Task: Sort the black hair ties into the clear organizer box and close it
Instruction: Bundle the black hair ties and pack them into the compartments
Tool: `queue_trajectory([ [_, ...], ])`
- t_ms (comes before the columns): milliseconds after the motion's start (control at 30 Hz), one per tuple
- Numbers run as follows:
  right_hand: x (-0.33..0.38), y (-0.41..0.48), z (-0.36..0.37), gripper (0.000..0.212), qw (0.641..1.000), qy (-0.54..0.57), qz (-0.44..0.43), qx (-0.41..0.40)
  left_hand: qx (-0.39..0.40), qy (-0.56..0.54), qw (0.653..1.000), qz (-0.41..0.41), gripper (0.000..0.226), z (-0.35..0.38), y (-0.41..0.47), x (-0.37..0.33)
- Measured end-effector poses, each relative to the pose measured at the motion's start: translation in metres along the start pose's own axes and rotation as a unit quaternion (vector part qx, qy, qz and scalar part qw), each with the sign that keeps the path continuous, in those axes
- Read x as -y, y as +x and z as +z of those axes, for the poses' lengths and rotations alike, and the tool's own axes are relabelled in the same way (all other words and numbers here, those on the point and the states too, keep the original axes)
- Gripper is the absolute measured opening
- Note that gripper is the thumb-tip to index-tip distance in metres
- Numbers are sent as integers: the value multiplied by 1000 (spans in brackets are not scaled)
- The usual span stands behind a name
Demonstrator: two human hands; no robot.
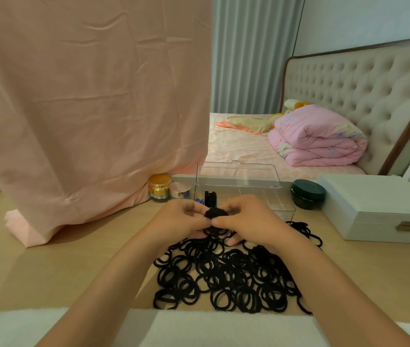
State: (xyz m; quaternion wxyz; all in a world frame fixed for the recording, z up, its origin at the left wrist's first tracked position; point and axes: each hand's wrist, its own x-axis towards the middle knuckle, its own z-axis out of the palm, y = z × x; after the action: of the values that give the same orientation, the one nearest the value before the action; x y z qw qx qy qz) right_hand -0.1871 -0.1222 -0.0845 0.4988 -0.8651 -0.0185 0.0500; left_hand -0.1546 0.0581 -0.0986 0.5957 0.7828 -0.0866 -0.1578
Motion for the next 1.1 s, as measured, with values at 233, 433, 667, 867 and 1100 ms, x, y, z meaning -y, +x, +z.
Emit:
queue_trajectory([
  [233,3,1,-9,15,992,125,5,-35,16,52,997,57,19,-14,10,-9],
  [433,8,34,-26,23,986,38,46,-156,-96,150,970,165,25,-16,52,-7],
  [667,13,85,-24,19,950,-279,42,-135,-97,398,889,205,52,-4,67,19],
  [867,14,111,-11,25,868,-489,70,-56,-102,377,895,214,55,-7,71,26],
  [1100,37,117,-20,20,857,-498,96,90,-69,366,898,235,53,-2,73,30],
])
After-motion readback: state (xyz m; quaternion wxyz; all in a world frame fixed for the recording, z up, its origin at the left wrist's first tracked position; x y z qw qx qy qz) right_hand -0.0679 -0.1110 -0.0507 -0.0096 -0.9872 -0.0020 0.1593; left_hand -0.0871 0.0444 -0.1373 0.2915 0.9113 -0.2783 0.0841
